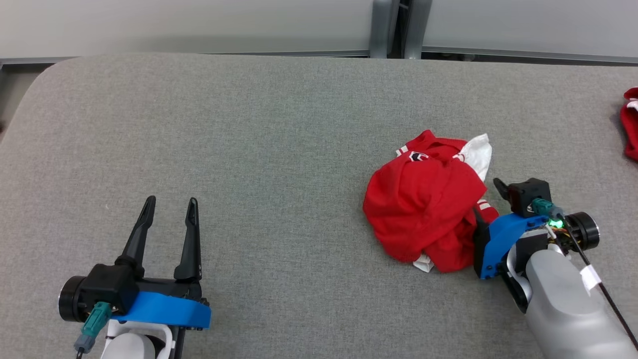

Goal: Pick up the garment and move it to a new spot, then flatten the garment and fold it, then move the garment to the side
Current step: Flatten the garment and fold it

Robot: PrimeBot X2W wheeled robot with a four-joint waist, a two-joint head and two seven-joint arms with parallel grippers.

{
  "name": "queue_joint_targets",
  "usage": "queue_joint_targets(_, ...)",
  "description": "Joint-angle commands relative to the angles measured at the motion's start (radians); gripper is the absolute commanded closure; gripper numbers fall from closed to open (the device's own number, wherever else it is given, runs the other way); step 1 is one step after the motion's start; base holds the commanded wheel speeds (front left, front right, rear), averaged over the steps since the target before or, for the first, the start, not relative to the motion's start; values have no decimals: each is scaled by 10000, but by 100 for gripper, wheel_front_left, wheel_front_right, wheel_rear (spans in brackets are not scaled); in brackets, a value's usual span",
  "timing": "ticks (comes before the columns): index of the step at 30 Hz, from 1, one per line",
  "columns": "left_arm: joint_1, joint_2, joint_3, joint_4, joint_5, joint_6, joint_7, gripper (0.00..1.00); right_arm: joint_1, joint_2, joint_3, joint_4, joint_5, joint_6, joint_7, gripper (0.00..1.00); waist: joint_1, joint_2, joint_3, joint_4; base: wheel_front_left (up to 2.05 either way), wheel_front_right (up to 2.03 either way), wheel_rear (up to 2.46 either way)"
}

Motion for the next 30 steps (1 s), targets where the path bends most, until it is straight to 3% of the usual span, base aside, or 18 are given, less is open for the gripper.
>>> queue_joint_targets(1, -116, 26, 9, 16, -71, 31, -29, 0, -75, 99, 164, 192, 58, 0, 95, 0, -1, -1, 4, 8, 0, 0, 0)
queue_joint_targets(8, -157, 25, -76, 59, -88, 100, -29, 0, -205, 338, 1140, 1416, 654, 13, 820, 0, -1, -1, -17, -16, 0, 0, 0)
queue_joint_targets(9, -159, 26, -86, 64, -85, 109, -29, 0, -178, 362, 1268, 1574, 789, 15, 948, 13, -1, -1, -26, -19, 0, 0, 0)
queue_joint_targets(10, -164, 28, -98, 67, -101, 112, -29, 0, -157, 391, 1389, 1711, 927, 15, 1080, 18, -1, -1, -32, -21, 0, 0, 0)
queue_joint_targets(11, -167, 26, -118, 75, -115, 118, -29, 0, -128, 409, 1515, 1848, 1039, 15, 1238, 38, -1, -1, -37, -25, 0, 0, 0)
queue_joint_targets(12, -166, 26, -149, 88, -134, 136, -29, 0, -63, 437, 1764, 1990, 1387, 15, 1452, 77, -1, -1, -40, -34, 0, 0, 0)
queue_joint_targets(13, -166, 27, -155, 93, -143, 133, -29, 0, -72, 422, 1847, 2024, 1582, 13, 1534, 95, -1, -1, -40, -39, 0, 0, 0)
queue_joint_targets(14, -164, 27, -155, 101, -146, 126, -29, 0, -73, 389, 1949, 2076, 1730, 13, 1664, 100, -1, -1, -39, -47, 0, 0, 0)
queue_joint_targets(20, -112, 27, -110, 143, -112, 145, -29, 0, -356, -144, 2209, 1815, 2512, -11, 1081, 100, -1, -1, -118, -134, 0, 0, 0)
queue_joint_targets(25, 53, 25, -15, 129, -43, 123, -29, 0, -934, -699, 1815, 1691, 2719, -10, -249, 100, -1, -1, -308, -300, 0, 0, 0)
queue_joint_targets(30, 205, 30, 44, 90, -3, 93, -29, 0, -1306, -1330, 1229, 1692, 2524, -3, -883, 100, -1, -1, -503, -514, 0, 0, 0)
